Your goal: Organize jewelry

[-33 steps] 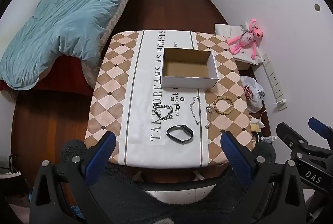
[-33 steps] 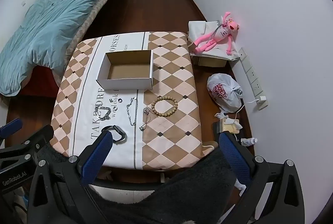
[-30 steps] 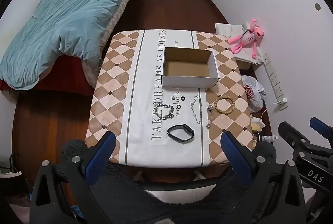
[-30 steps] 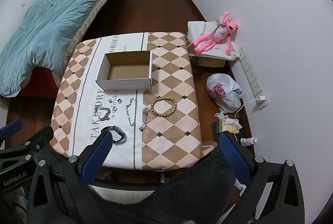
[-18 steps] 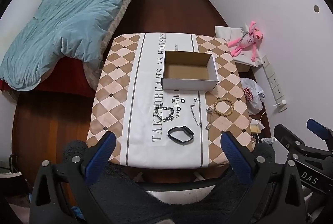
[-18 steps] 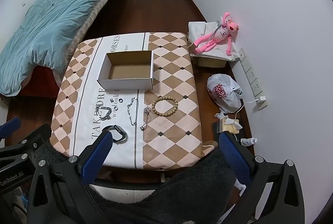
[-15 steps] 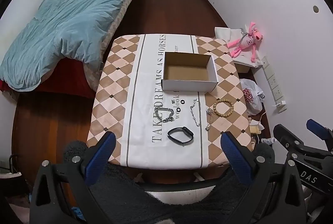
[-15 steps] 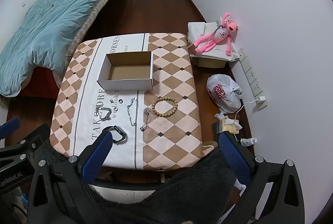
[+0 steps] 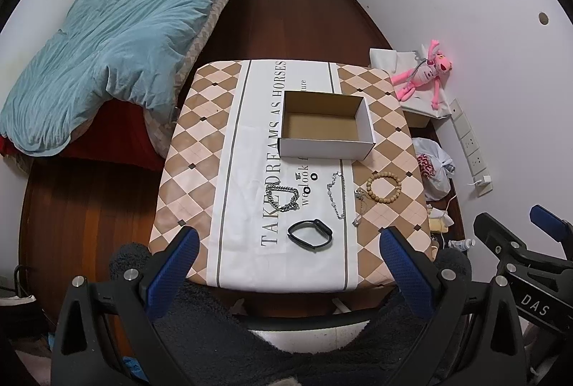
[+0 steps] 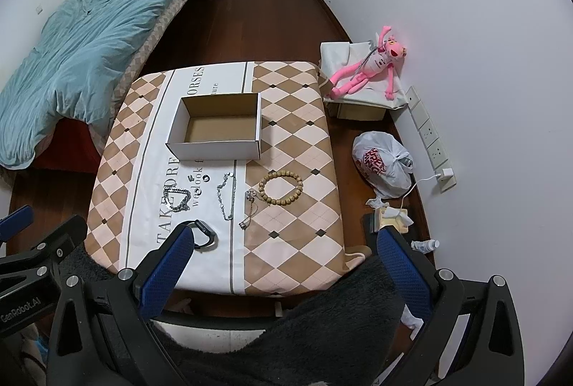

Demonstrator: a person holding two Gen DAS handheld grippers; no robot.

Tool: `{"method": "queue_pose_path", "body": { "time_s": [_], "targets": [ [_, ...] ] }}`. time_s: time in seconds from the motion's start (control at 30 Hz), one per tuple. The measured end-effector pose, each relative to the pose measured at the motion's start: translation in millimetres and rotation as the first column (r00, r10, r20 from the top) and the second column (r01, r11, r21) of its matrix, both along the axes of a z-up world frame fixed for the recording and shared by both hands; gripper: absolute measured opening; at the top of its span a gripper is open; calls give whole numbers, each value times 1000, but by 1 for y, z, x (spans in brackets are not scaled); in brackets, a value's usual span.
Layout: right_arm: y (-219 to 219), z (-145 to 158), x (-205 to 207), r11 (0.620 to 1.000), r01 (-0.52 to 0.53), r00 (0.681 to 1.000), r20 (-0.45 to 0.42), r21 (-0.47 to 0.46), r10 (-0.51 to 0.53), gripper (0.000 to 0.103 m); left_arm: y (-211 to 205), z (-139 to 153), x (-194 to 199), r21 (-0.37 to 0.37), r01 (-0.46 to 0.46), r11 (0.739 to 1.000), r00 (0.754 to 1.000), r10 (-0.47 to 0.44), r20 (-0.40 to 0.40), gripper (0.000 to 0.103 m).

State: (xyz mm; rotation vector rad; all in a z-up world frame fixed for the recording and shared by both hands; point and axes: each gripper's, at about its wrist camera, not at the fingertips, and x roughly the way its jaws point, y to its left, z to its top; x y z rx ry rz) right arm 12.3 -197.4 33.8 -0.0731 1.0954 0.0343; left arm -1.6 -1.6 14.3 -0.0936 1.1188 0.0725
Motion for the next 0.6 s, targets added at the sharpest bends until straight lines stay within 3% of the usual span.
{"method": "queue_pose_path", "body": {
  "time_s": [0.6],
  "targets": [
    [0, 8, -1, 1000, -1, 1000, 12, -5, 1, 103, 1, 1, 0, -1, 1, 1000, 1000, -1, 2, 103]
  ]
}}
